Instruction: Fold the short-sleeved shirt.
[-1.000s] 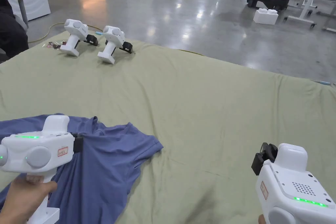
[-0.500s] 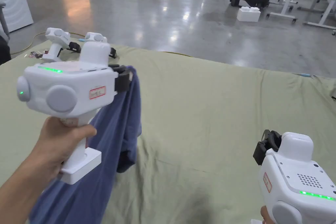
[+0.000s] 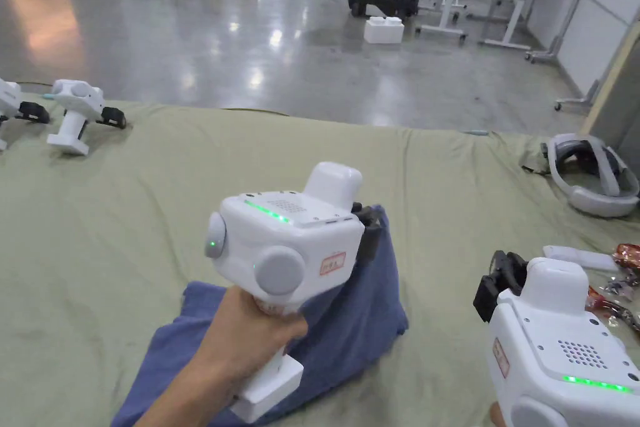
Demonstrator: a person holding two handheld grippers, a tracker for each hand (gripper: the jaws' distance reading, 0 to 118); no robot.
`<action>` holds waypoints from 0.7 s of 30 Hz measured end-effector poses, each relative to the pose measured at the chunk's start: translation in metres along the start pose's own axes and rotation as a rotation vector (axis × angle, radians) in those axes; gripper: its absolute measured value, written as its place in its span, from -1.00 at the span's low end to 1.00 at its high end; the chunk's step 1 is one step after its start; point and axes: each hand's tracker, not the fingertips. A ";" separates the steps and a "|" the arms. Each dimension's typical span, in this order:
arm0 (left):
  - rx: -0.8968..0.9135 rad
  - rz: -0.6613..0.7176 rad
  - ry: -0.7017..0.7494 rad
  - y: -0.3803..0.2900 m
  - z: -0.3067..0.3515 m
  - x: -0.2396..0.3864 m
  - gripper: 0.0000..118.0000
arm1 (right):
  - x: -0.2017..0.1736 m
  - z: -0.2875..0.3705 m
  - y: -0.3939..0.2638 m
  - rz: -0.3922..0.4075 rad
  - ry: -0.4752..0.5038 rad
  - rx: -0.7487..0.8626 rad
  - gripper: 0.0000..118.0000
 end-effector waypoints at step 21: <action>0.012 0.078 0.062 -0.072 0.019 0.037 0.16 | 0.021 -0.002 -0.021 -0.016 -0.026 -0.111 -0.77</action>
